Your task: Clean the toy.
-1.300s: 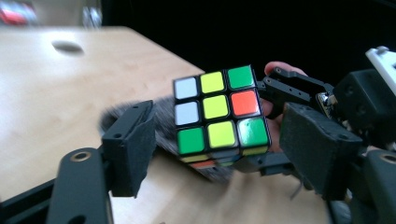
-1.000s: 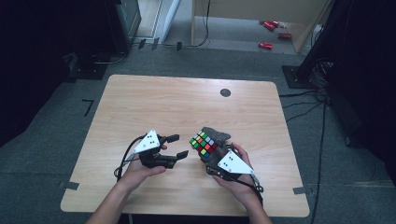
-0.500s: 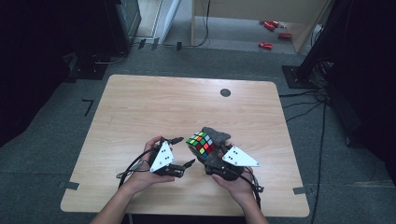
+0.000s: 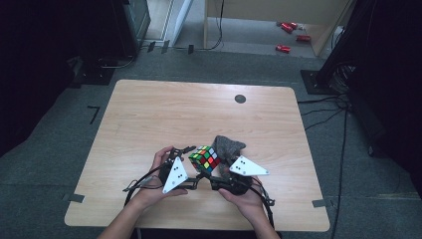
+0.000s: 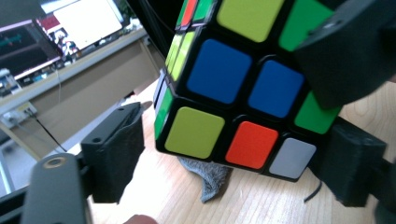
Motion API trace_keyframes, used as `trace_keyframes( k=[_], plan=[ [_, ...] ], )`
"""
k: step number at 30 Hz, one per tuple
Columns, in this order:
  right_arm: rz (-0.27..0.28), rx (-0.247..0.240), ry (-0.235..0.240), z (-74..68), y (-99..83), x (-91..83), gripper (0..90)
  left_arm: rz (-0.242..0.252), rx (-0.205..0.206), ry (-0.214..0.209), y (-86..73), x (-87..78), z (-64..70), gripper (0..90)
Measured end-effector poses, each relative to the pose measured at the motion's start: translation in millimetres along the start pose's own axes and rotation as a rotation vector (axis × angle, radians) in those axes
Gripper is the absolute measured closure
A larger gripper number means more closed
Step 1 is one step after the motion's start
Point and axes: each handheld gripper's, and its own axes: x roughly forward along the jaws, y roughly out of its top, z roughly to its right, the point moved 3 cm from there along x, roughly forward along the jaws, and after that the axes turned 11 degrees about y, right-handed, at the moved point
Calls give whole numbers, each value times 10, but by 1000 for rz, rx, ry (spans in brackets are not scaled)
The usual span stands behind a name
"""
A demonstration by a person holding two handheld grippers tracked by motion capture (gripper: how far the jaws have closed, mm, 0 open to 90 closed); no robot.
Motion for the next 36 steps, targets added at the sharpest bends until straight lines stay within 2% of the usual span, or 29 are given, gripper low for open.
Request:
trace_keyframes(
  k=[5, 9, 13, 17, 20, 23, 26, 28, 31, 32, 34, 36],
  plan=[
    [-13, 46, -2, 20, 3, 8, 341, 12, 33, 12, -9, 2, 20, 224],
    [-15, 116, 27, 53, -7, 5, 341, 26, 51, 22, -5, 0, 33, 230],
    [-6, 156, 40, 75, -4, -3, 340, 40, 55, 20, 1, -5, 47, 269],
    [-6, 192, 41, 98, -15, 3, 341, 45, 79, 27, 0, -7, 64, 301],
    [-7, 231, 48, 127, -24, 10, 339, 38, 81, 22, -10, 0, 74, 317],
    [-13, 280, 62, 166, -42, 12, 336, 16, 65, 12, -36, 16, 89, 329],
    [-20, 269, 64, 192, -45, -3, 315, -2, 22, -7, -36, 22, 81, 335],
    [6, 249, 52, 202, -8, -45, 315, -14, 1, -10, -42, 15, 47, 339],
    [59, 236, 46, 229, 67, -139, 305, -49, -54, -15, -63, 5, -39, 341],
    [72, 222, 22, 248, 85, -173, 307, -67, -80, -17, -72, 0, -76, 341],
    [77, 191, -34, 299, 103, -238, 294, -108, -159, -40, -76, -15, -161, 341],
    [51, 146, -105, 369, 86, -286, 278, -154, -231, -50, -75, -28, -241, 341]
  ],
)
